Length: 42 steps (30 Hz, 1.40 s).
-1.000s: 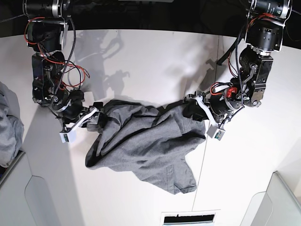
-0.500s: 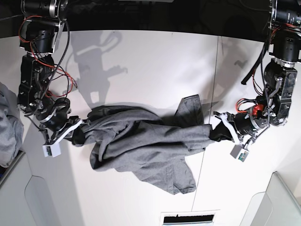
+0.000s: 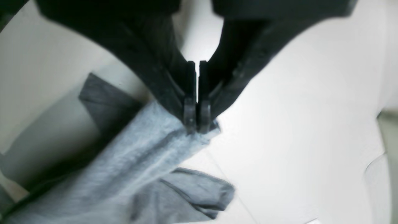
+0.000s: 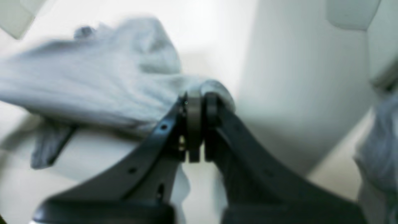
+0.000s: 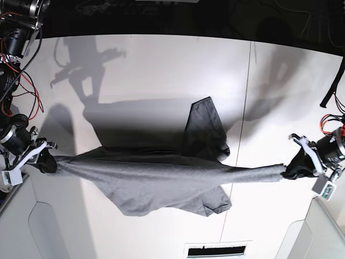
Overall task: Layout the t-shirt on the table in an organized manner, then fold the t-shirt properly
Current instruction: 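Stretch the shirt taut between grippers, then release the left gripper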
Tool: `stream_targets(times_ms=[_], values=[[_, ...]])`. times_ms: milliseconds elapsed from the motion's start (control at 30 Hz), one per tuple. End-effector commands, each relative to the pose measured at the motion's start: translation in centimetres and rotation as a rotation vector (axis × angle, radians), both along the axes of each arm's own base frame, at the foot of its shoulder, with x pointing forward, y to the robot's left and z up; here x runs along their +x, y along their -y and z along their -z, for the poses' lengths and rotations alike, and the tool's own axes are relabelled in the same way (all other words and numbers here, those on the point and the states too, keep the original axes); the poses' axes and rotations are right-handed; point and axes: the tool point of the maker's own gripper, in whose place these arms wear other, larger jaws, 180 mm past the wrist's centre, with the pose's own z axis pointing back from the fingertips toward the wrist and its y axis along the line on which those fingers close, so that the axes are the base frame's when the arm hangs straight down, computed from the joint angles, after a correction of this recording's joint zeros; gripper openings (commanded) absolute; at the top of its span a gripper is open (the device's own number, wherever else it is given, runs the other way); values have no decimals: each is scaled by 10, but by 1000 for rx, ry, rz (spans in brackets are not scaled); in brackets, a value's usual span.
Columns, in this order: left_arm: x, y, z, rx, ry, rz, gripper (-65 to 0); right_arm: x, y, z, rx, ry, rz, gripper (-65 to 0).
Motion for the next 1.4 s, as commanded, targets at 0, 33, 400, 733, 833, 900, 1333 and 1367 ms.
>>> stream_targets(times_ms=[0, 33, 400, 733, 833, 900, 1333, 1367], values=[[3, -13, -23, 2, 41, -19, -650, 6, 11, -17, -20, 51, 11, -650], [-3, -13, -27, -26, 24, -3, -650, 1, 14, -13, -29, 38, 12, -650], [-132, 97, -25, -165, -158, 424, -650, -45, 23, 28, -41, -93, -2, -650], [-170, 132, -15, -337, -215, 434, -650, -67, 25, 49, -45, -156, 5, -370], [-170, 131, -14, -330, -215, 432, -423, -59, 21, 36, -12, -104, 7, -292], [-167, 127, -11, -292, -210, 424, -331, -55, 18, 24, -6, -68, 2, -292], [-90, 69, -1, -124, 16, 196, -332, -47, -88, 4, 209, 7, -116, -294], [-83, 64, 9, -121, 6, 171, -332, -47, -101, 8, 205, 0, -136, -294]])
